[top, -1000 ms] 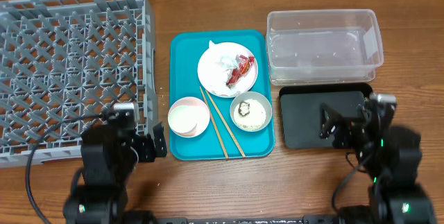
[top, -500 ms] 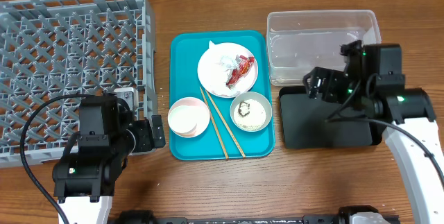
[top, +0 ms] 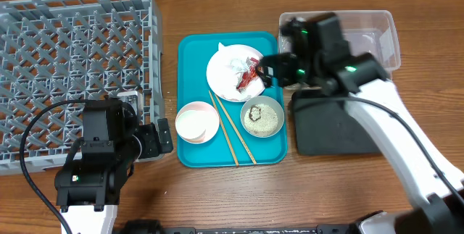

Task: Sort waste into correct bins and load items into the dishwasher
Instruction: 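Reach the right gripper to the white plate and grasp the red wrapper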

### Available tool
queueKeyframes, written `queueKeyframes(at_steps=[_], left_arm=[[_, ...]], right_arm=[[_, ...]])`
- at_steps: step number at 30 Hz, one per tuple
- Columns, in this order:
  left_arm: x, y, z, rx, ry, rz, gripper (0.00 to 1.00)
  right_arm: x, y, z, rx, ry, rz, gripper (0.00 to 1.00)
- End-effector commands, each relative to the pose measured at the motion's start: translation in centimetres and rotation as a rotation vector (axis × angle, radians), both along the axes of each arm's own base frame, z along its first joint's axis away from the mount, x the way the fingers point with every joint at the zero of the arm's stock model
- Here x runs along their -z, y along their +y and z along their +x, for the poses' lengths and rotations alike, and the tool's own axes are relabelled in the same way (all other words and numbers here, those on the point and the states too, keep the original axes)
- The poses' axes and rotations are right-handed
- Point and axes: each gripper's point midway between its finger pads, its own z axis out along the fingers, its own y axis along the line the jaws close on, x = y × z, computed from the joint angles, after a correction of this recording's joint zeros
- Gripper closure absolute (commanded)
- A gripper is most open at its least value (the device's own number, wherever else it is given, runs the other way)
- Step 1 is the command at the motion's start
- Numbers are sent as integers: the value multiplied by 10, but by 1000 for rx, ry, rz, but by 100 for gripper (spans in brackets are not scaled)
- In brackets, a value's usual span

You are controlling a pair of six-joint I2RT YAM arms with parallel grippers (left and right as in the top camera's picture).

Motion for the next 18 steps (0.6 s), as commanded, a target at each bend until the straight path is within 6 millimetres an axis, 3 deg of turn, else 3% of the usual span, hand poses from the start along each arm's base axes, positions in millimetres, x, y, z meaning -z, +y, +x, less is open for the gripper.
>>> queueKeyframes(at_steps=[1,5,9,13,18], left_arm=[[-11,-2,4,-10,-30,-12,0],[-11,-2,4,-10,-30,-12,0],[-11,-2,4,-10,-30,-12,0],[-11,-2,4,-10,-29,-12,0],[-11,-2,4,-10,-29,-12,0]], right_arm=[[12,29,16,-48,-56,-29,6],[48,57,31,-67,-72,-63,9],[86,73,45,-42,-89,-130,10],[125,67,54,73,-34,-175,11],[152,59,56,171,33,-184,18]])
